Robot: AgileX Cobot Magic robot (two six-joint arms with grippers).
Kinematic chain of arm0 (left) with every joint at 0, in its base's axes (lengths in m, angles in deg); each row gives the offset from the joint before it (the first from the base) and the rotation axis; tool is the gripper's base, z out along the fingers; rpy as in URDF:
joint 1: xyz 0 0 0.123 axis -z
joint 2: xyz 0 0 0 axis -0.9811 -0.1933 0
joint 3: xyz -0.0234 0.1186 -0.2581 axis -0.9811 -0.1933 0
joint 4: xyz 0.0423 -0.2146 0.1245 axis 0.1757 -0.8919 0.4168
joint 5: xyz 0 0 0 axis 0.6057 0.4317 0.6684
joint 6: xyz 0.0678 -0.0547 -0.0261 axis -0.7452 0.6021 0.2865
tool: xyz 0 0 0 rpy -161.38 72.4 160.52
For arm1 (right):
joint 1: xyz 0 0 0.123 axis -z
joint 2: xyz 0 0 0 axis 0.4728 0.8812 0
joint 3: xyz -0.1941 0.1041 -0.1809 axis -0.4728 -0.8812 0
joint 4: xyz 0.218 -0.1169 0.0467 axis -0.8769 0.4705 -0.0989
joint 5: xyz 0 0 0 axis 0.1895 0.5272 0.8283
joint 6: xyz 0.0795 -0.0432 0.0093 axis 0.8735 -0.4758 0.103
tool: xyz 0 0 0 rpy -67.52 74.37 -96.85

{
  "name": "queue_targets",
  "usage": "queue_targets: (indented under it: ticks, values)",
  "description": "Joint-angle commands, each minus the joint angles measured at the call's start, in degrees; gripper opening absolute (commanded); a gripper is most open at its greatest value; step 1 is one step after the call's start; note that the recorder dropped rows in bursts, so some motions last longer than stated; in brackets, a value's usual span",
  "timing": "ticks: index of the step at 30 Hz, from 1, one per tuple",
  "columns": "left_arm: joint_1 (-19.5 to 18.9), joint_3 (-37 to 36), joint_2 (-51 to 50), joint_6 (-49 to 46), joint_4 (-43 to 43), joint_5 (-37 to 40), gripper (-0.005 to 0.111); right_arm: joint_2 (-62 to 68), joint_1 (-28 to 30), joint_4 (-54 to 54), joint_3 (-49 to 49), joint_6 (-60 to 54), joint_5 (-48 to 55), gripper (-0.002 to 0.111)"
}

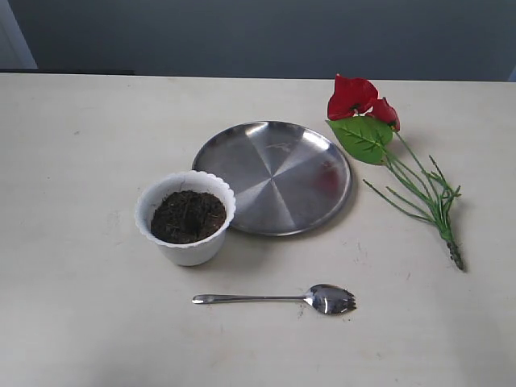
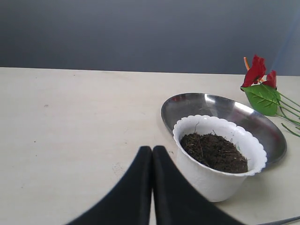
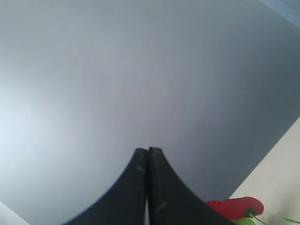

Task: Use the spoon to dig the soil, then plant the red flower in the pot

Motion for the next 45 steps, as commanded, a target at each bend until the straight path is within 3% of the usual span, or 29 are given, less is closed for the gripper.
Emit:
queue_targets:
  ticks: [1,7,12,15,19,22,27,29,34,36,43,45]
  values:
    - [0.5,0.0,0.3,0.2,0.1,0.0,0.000,-0.4,0.3,-0.4,-0.1,-0.1,-1.0,-0.001]
    - [0.5,0.0,0.3,0.2,0.1,0.0,0.000,-0.4,0.3,-0.4,-0.1,2.2,-5.2,-0.001]
    - [0.5,0.0,0.3,0.2,0.1,0.0,0.000,-0.4,0.3,0.2,-0.1,6.9,-16.3,-0.001]
    - [0.5,0.0,0.3,0.2,0.1,0.0,0.000,-0.4,0.3,3.1,-0.1,12.9,-15.1,-0.001]
    - [0.5,0.0,0.3,0.2,0.1,0.0,0.000,-0.4,0.3,26.1,-0.1,24.4,-8.8,-0.001]
    - [0.5,0.0,0.3,0.2,0.1,0.0,0.000,-0.4,0.3,42.2,-0.1,28.5,-10.0,-0.001]
    - [0.5,0.0,0.3,0.2,0.1,0.0,0.000,3.7,0.2,54.3,0.9,36.5,-9.5,-0.001]
    - [0.5,0.0,0.3,0.2,0.1,0.0,0.000,6.7,0.2,67.6,3.4,42.6,-8.8,-0.001]
    - [0.5,0.0,0.3,0.2,0.1,0.0,0.000,18.9,0.2,107.6,13.5,65.3,-15.2,-0.001]
    - [0.5,0.0,0.3,0.2,0.1,0.0,0.000,24.1,0.2,118.1,17.9,71.7,-17.4,-0.001]
    - [0.5,0.0,0.3,0.2,0.1,0.0,0.000,40.7,0.2,146.4,35.4,89.7,-13.6,-0.001]
    - [0.5,0.0,0.3,0.2,0.1,0.0,0.000,43.9,0.2,146.6,40.2,94.6,-8.9,-0.001]
